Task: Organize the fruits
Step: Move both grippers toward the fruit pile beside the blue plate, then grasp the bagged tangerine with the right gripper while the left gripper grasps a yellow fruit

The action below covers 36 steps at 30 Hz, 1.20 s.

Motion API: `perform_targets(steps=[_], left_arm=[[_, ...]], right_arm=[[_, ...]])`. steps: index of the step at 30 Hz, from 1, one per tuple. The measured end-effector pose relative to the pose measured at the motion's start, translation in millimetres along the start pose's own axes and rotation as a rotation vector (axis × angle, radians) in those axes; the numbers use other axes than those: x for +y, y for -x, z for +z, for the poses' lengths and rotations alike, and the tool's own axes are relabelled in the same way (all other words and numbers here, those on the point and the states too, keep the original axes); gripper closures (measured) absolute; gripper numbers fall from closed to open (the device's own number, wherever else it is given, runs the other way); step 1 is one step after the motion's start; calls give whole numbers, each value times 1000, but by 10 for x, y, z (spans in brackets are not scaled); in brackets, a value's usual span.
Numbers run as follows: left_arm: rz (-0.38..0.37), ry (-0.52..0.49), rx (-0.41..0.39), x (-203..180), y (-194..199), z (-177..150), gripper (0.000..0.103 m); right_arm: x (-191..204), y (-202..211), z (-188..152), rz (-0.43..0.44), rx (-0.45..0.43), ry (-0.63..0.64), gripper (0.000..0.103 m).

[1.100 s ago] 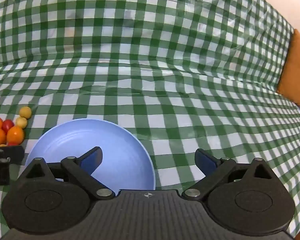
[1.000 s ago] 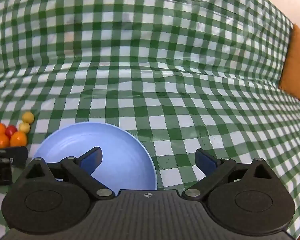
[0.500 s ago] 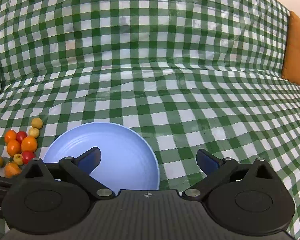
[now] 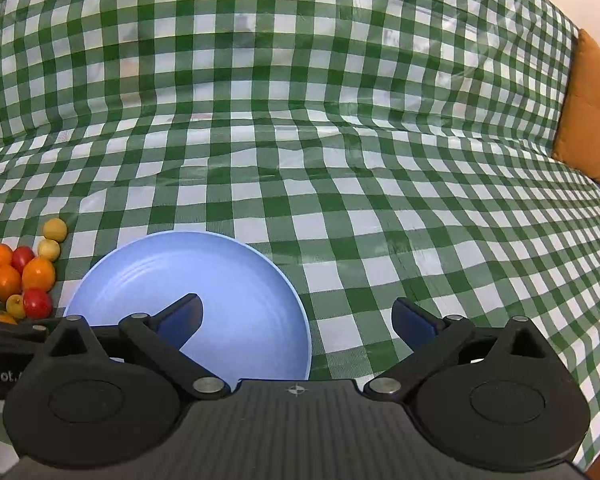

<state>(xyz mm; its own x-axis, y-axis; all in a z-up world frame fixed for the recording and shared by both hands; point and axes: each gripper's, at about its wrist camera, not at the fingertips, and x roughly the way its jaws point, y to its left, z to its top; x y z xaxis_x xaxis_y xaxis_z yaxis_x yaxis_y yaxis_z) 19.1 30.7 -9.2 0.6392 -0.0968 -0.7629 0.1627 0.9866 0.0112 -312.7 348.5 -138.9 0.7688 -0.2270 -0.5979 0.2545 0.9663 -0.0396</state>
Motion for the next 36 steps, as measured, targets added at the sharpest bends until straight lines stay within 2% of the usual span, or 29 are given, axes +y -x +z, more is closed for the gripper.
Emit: perform_targets(steps=[6,13,19,23,26,29,33,34,36], left_arm=[[-10,-47,-54,-56,-1,-79,0],[-24,-18,-122,-115,129,-114,1],[-19,-53,-132,-220,227,-123,1],[-29,-67,-122,-241,263,-116,10],[-30,-76,-99,-281,262,-102,22],[-34,-82,-84,-293,262,-89,42],[-56,-71,-75,-284,276,-60,63],[-65,-67,-75,-264,286,-52,64],[-76,-57,-73,-240,306,-42,65]], right_arm=[[-30,11,-32,11,8,-10,3],[-60,53,-48,36,3,9,3],[-93,68,-69,35,-7,12,5],[-86,76,-79,41,-8,15,6],[-88,89,-86,48,-12,20,9],[-91,90,-98,53,-12,22,19],[-70,91,-106,66,-13,25,42],[-76,98,-109,70,-15,25,47],[-64,109,-103,76,-21,18,49]])
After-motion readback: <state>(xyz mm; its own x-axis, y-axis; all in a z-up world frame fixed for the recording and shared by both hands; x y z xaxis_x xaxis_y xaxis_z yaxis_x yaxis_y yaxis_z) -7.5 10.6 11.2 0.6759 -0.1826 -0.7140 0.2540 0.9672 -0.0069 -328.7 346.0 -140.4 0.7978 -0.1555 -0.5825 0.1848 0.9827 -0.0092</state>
